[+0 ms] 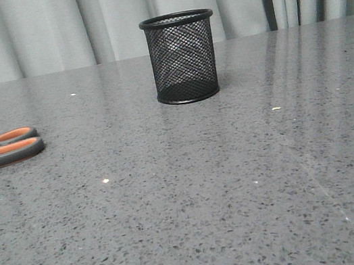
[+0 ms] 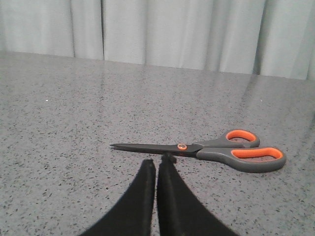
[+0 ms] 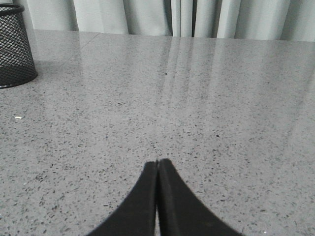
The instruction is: Put scissors into bucket
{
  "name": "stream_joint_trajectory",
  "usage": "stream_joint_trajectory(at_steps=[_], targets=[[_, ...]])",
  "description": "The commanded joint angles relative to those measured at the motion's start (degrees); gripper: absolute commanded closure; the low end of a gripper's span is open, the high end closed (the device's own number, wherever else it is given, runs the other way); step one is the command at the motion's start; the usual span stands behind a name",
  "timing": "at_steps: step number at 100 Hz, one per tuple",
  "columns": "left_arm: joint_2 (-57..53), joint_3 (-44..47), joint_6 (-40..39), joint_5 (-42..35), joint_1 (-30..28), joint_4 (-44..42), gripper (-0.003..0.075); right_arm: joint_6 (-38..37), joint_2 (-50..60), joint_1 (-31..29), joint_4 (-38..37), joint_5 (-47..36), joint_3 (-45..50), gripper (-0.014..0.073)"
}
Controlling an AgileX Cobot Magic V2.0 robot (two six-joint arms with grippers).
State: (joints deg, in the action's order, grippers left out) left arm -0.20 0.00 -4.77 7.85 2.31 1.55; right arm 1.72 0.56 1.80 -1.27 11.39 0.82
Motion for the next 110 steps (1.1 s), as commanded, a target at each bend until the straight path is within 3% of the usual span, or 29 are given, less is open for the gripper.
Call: stream_joint_trajectory(at_steps=[1,95,110], targets=[[-1.4,2.3,-0.7,-4.4,0.0,0.5,0.0740,0.1,1.3,-0.3,-0.5,-4.8,0.3,0.0645],[-1.4,2.3,-0.7,-4.4,0.0,0.5,0.0740,0.1,1.3,-0.3,0.6,-8.3,0.3,0.0645],[-1.4,2.3,-0.7,-4.4,0.0,6.3,0.0740,0.1,1.3,-0.3,4.1,-8.5,0.3,0.0645]])
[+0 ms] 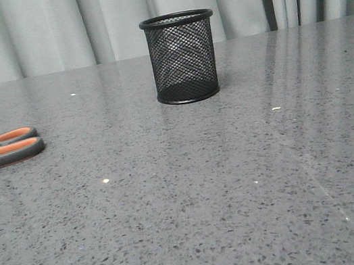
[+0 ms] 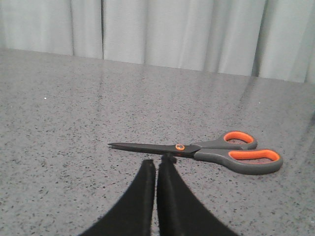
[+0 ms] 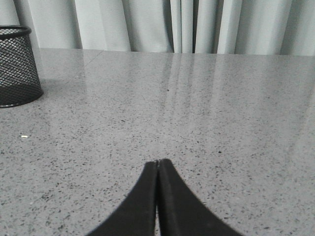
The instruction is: Put scissors into bucket
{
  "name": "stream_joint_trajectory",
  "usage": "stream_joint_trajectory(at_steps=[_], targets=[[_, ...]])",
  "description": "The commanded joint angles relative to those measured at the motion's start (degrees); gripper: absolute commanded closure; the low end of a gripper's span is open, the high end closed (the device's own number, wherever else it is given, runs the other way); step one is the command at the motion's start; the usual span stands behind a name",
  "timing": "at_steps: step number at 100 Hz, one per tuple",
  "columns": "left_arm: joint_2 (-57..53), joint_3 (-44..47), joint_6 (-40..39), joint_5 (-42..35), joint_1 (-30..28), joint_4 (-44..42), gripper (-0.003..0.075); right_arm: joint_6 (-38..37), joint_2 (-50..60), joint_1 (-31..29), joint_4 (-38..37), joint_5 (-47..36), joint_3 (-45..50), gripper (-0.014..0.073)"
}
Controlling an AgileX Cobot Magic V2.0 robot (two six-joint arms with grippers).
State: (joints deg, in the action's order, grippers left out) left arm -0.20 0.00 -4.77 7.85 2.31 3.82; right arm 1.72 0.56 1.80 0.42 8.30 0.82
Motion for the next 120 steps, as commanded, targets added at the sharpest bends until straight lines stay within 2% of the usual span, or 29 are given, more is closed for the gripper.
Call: stream_joint_trajectory(at_steps=[1,31,46,53,68,91,105,120], targets=[[-1.4,2.3,-0.7,-4.4,0.0,4.8,0.0740,0.1,1.3,-0.3,3.0,-5.4,0.3,0.0645],[-1.4,2.2,-0.7,-6.8,0.0,17.7,0.0740,0.1,1.3,-0.3,14.4,-8.7,0.3,0.0644],[-1.4,1.9,-0.7,-7.8,0.0,30.2,0.0740,0.1,1.3,-0.3,28.1,-10.4,-0.3,0.0644],[-1.4,0.9,-0.7,-7.2,0.0,33.3,0.0740,0.1,1.3,-0.3,30.7,-9.9,-1.7,0.0644],[-0.9,-5.4,0.4,-2.1,0.0,31.4,0.0740,0.1,0.2,-0.3,28.6,-2.0,-8.2,0.0637],[11.1,-26.3,2.7,17.3,0.0,14.8,0.0740,0.1,-12.1,-0.3,20.6,11.5,-23.4,0.0638],[21.7,-38.7,9.9,26.5,0.0,13.6,0.0740,0.2,-23.5,-0.3,18.4,18.4,-33.7,0.0638],[32.1,-48.8,15.5,36.1,0.0,13.6,0.0740,6.0,-35.4,-0.3,18.3,28.2,-44.2,0.0638]])
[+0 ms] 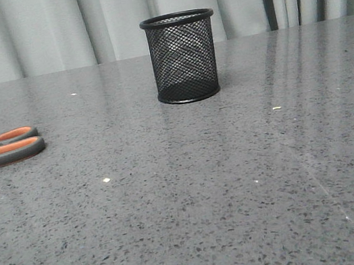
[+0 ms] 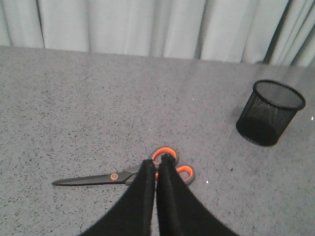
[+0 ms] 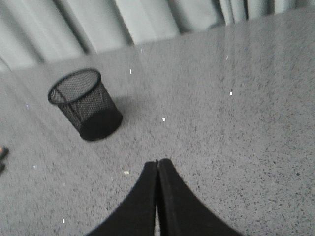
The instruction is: Put scissors into bucket
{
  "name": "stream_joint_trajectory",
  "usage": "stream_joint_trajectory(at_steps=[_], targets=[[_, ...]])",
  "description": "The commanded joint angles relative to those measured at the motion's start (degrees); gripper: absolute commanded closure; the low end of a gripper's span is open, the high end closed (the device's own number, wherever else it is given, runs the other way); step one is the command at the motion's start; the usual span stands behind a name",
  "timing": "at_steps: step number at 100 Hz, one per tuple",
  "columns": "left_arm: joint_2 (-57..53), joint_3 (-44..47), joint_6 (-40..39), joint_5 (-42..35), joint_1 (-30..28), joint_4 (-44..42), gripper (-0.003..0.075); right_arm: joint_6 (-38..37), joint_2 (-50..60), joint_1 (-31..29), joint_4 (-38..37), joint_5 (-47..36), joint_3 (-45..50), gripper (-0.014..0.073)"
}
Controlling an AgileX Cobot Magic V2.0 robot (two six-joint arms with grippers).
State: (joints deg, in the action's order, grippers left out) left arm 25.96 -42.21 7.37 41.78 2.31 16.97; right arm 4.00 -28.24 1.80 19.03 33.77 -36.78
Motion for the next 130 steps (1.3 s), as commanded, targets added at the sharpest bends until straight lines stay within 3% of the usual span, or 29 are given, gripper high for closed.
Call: stream_joint_trajectory(at_steps=[1,25,33,42,52,62,84,107,130], targets=[[6.3,-7.3,3.5,2.9,0.0,0.4,0.0740,3.9,-7.1,-0.3,-0.3,3.2,-7.6,0.0638],[17.4,-14.8,4.8,10.9,0.0,0.7,0.0738,6.3,-19.7,-0.3,-0.3,15.0,-19.5,0.0638],[20.2,-15.9,11.2,12.4,0.0,3.6,0.0701,6.8,-22.7,-0.3,-0.2,17.4,-22.3,0.0627],[22.3,-16.5,14.8,13.1,0.0,7.7,0.0569,8.5,-25.6,-0.3,1.0,21.0,-24.8,0.0527],[23.5,-16.7,14.8,13.4,0.0,9.5,0.0356,9.1,-27.3,-0.3,2.4,22.6,-26.5,0.0307],[24.3,-16.7,16.2,14.8,0.0,9.8,0.0239,9.3,-27.7,-0.3,2.9,22.7,-27.0,0.0146],[28.2,-19.2,23.9,19.4,0.0,9.6,0.0270,10.5,-27.7,-0.3,3.6,22.3,-27.0,0.0138],[38.7,-27.6,30.4,25.2,0.0,4.8,0.0270,10.5,-27.7,-0.3,4.0,22.3,-27.0,0.0138],[51.1,-35.1,44.5,31.4,0.0,2.8,0.0270,11.0,-27.7,-0.3,4.1,22.3,-27.0,0.0138]])
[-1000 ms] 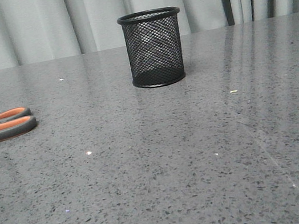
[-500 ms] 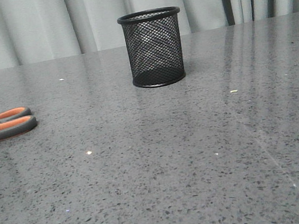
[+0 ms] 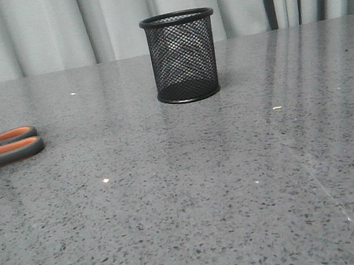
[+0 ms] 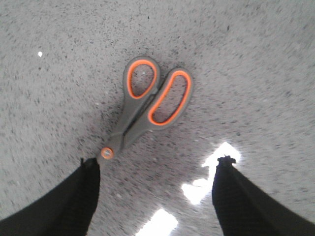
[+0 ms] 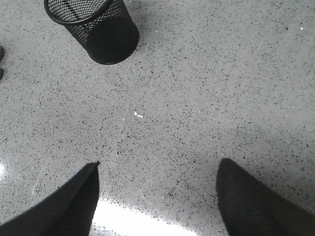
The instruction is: Put scissors into bucket
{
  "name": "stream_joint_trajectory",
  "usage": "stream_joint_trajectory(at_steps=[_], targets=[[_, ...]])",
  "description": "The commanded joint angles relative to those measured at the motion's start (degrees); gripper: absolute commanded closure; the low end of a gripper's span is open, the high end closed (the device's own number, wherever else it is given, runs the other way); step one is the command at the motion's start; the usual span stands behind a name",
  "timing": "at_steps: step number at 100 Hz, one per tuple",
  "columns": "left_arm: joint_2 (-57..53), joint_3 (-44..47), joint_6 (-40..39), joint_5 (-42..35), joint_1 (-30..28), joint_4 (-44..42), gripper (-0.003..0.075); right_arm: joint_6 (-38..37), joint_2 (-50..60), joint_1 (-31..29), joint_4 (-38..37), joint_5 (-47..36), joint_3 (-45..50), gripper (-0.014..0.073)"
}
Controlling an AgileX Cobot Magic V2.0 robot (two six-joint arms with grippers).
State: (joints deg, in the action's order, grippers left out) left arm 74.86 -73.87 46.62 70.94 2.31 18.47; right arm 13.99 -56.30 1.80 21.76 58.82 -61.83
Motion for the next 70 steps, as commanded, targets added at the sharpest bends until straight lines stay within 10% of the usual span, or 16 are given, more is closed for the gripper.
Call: stream_joint_trajectory(at_steps=[1,32,70], targets=[[2.8,-3.6,6.2,2.2,0.0,1.3,0.0270,1.0,0.4,-0.3,1.5,-2.8,-2.0,0.0138],[11.0,-5.1,28.1,2.2,0.8,1.7,0.0270,1.1,0.4,-0.3,1.5,-3.3,-2.0,0.0138],[16.8,-5.1,29.6,1.9,6.3,-10.6,0.0270,1.2,0.4,-0.3,1.5,-3.5,-2.0,0.0138]])
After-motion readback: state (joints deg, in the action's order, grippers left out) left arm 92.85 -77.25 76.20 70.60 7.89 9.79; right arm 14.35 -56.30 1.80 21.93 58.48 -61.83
